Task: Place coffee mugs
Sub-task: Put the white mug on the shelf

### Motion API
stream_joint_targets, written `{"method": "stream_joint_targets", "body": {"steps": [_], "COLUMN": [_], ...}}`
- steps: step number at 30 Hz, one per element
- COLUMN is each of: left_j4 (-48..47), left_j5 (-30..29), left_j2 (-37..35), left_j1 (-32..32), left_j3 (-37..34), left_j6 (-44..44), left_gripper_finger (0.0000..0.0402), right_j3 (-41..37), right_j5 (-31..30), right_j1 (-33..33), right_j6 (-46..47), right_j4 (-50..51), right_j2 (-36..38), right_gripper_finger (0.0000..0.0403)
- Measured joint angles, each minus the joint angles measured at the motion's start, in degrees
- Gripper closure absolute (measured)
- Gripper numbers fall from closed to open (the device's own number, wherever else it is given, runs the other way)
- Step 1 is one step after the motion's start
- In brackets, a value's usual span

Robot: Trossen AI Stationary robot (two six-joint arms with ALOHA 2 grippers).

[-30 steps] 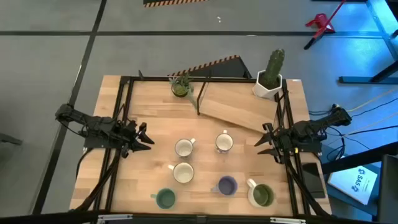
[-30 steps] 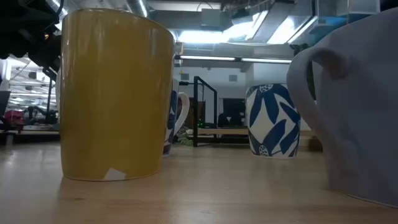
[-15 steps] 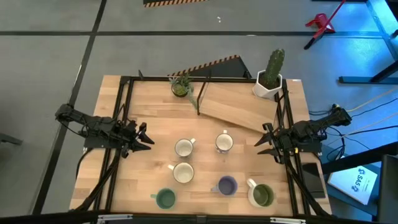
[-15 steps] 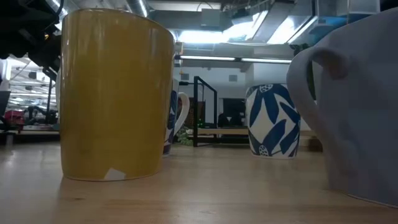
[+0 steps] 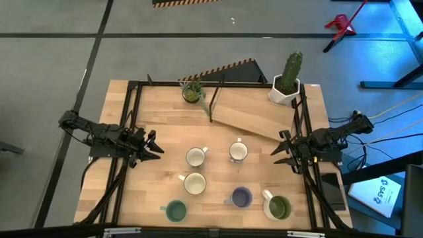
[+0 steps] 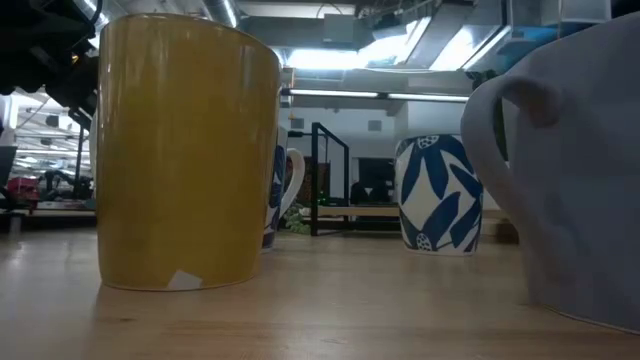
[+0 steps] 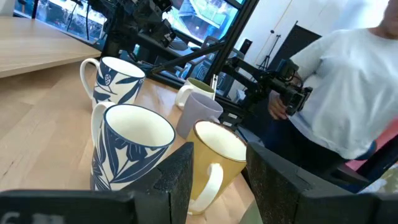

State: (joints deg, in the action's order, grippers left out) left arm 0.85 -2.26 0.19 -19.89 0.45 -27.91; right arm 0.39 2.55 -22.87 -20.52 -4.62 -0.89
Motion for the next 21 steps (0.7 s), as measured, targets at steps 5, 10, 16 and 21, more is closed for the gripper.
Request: {"method": "stream_joint_targets", "body": {"steps": [5, 10, 16, 21], "left_j4": [0.02, 0.02, 0.03, 0.45], "left_j5": [0.0, 0.0, -0.55, -2.79], "left_j2": [0.02, 0.0, 0.0, 0.0], "left_j1": [-0.01, -0.01, 0.01, 0.39], "left_j3": [-0.01, -0.01, 0.01, -0.01], "left_j6": [0.01, 0.01, 2.99, 15.84], "left_gripper_finger": [0.0259, 0.0259, 0.0259, 0.0259], "right_j3": [0.02, 0.0, 0.31, 5.04], "right_j5": [-0.54, -4.83, -11.91, -18.33], "right_j1": [0.02, 0.02, 0.0, 0.0], "right_j6": [5.49, 10.38, 20.29, 19.23], "right_j4": [-6.44, -12.96, -24.85, -30.63], "right_j2": [0.0, 0.02, 0.04, 0.04], "right_gripper_finger": [0.0251, 0.0251, 0.0251, 0.0251]}}
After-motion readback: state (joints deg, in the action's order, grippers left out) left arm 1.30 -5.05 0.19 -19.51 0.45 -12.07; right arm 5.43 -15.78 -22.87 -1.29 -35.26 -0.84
